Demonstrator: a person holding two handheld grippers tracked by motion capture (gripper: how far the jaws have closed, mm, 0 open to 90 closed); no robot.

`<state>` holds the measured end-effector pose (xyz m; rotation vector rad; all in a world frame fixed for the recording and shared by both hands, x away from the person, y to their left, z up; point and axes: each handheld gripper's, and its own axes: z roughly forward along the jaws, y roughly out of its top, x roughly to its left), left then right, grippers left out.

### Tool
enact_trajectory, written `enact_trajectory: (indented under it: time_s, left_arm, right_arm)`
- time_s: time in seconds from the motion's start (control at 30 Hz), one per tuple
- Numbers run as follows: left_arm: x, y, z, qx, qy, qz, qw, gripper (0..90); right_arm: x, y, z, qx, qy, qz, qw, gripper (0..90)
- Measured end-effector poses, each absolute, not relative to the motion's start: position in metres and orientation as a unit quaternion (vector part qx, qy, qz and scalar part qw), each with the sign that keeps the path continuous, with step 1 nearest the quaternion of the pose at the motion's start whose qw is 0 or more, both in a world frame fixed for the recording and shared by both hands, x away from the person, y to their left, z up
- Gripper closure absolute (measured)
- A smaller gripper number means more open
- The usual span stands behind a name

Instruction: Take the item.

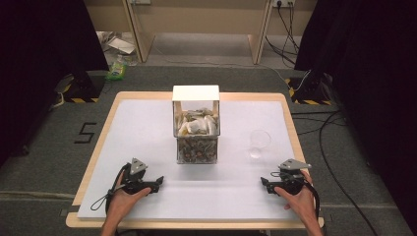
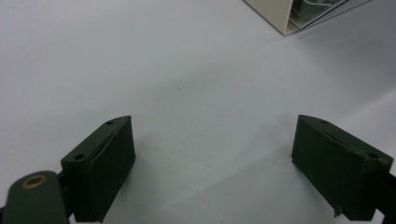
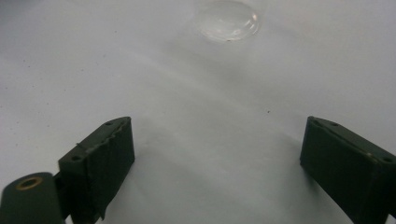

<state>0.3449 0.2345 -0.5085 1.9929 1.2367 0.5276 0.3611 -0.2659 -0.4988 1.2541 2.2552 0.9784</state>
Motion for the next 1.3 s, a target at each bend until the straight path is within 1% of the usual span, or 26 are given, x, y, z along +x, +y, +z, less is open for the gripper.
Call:
enact_trajectory:
  time_s: [0.13, 0.33, 0.4, 0.47, 0.63, 0.67, 0.73, 0.87, 0.93, 1.23, 1.3]
  left_arm:
    - [0.345, 0.235, -0.508, 0.773, 0.48, 0.205, 0.36, 12.3]
    - [0.345, 0.235, -0.508, 0.773, 0.48, 0.205, 0.361, 12.3]
    - [0.345, 0.235, -0.508, 0.773, 0.48, 0.205, 0.361, 12.3]
    - [0.345, 0.235, -0.508, 0.773, 0.48, 0.205, 0.361, 12.3]
    - [0.345, 0.235, -0.508, 0.773, 0.48, 0.205, 0.361, 12.4]
    - [0.345, 0.235, -0.508, 0.773, 0.48, 0.205, 0.36, 12.3]
    - [0.345, 0.235, -0.508, 0.773, 0.48, 0.205, 0.36, 12.3]
    - [0.345, 0.235, -0.508, 0.773, 0.48, 0.205, 0.361, 12.4]
    - [0.345, 0.235, -0.508, 0.773, 0.48, 0.205, 0.36, 12.4]
    - [0.345, 0.234, -0.509, 0.773, 0.48, 0.205, 0.361, 12.3]
    - [0.345, 0.234, -0.509, 0.772, 0.481, 0.205, 0.361, 12.3]
  right_arm:
    - [0.36, -0.268, -0.498, 0.455, 0.795, 0.356, 0.185, 16.6]
    - [0.358, -0.273, -0.493, 0.444, 0.79, 0.374, 0.2, 20.4]
    - [0.356, -0.274, -0.489, 0.444, 0.783, 0.385, 0.204, 20.1]
    - [0.355, -0.274, -0.485, 0.444, 0.775, 0.399, 0.209, 17.7]
    - [0.351, -0.272, -0.475, 0.434, 0.766, 0.421, 0.219, 18.6]
    - [0.349, -0.269, -0.471, 0.431, 0.763, 0.428, 0.221, 20.4]
    - [0.348, -0.266, -0.465, 0.421, 0.762, 0.436, 0.228, 21.3]
    - [0.346, -0.258, -0.455, 0.407, 0.76, 0.453, 0.228, 23.7]
    - [0.345, -0.256, -0.452, 0.402, 0.76, 0.457, 0.229, 24.0]
    - [0.339, -0.221, -0.415, 0.35, 0.769, 0.486, 0.226, 28.3]
    - [0.339, -0.219, -0.412, 0.349, 0.769, 0.486, 0.224, 28.3]
